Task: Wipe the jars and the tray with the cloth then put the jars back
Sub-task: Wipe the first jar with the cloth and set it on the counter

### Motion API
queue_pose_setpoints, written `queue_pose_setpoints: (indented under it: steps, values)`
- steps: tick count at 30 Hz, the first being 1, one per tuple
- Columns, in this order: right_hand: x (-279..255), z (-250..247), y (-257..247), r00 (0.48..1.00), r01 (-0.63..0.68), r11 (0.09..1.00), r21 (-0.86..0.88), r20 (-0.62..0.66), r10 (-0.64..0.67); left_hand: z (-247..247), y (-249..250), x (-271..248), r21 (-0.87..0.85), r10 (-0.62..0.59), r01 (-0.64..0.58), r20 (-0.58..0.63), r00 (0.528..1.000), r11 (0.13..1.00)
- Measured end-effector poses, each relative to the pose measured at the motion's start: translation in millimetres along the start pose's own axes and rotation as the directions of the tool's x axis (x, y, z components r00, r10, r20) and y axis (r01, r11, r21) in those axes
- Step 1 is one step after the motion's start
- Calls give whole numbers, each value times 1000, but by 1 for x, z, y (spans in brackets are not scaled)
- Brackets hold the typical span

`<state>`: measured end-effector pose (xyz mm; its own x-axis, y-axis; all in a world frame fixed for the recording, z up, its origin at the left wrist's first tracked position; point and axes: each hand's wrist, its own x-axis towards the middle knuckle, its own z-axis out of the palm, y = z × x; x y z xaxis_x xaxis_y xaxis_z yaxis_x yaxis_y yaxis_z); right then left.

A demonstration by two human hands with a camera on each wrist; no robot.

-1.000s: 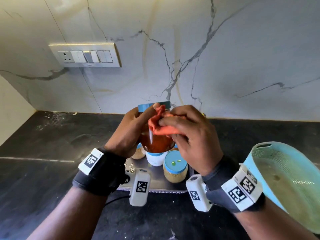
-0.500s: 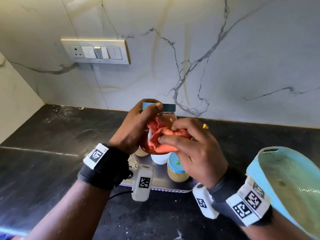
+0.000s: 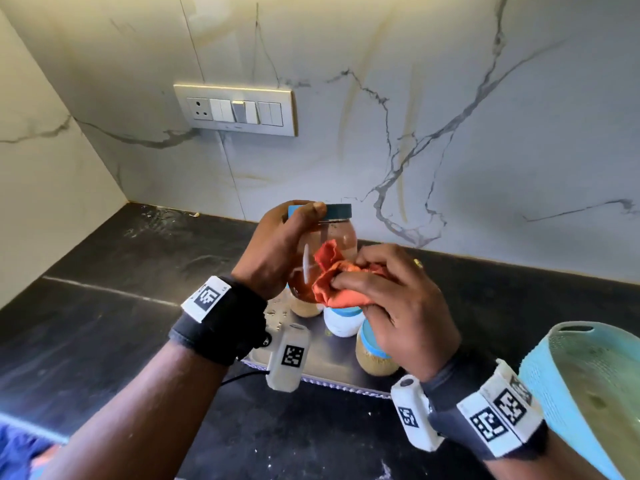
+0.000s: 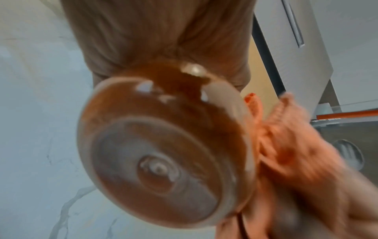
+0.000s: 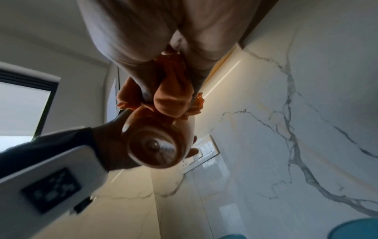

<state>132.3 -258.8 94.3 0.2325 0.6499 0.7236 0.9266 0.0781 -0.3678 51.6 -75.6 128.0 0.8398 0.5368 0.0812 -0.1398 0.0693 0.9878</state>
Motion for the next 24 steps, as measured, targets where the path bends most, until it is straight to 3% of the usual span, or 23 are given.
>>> queue_pose_setpoints:
  steps: [4,11,15,18,21,24]
  values:
    - [-2,17,-1,991,40,996,75,122,-49,-26,7,-2,-24,28,-29,-38,999,999]
    - [9,33,-9,982,111,993,45,149,-117,-52,5,-15,-17,-31,29,-92,995,999]
    - [17,38,-8,986,124,990,64,104,-130,-55,-3,-20,84,-24,32,-94,995,996]
    - [27,41,2,999,20,993,114,23,-22,-55,-9,-22,90,-37,45,-93,995,995]
    - [32,43,9,999,-34,987,158,5,34,-65,-5,-22,272,-40,53,-50,998,961]
    - [31,43,12,998,-66,986,156,4,66,-92,4,-19,577,-14,10,2,1000,817]
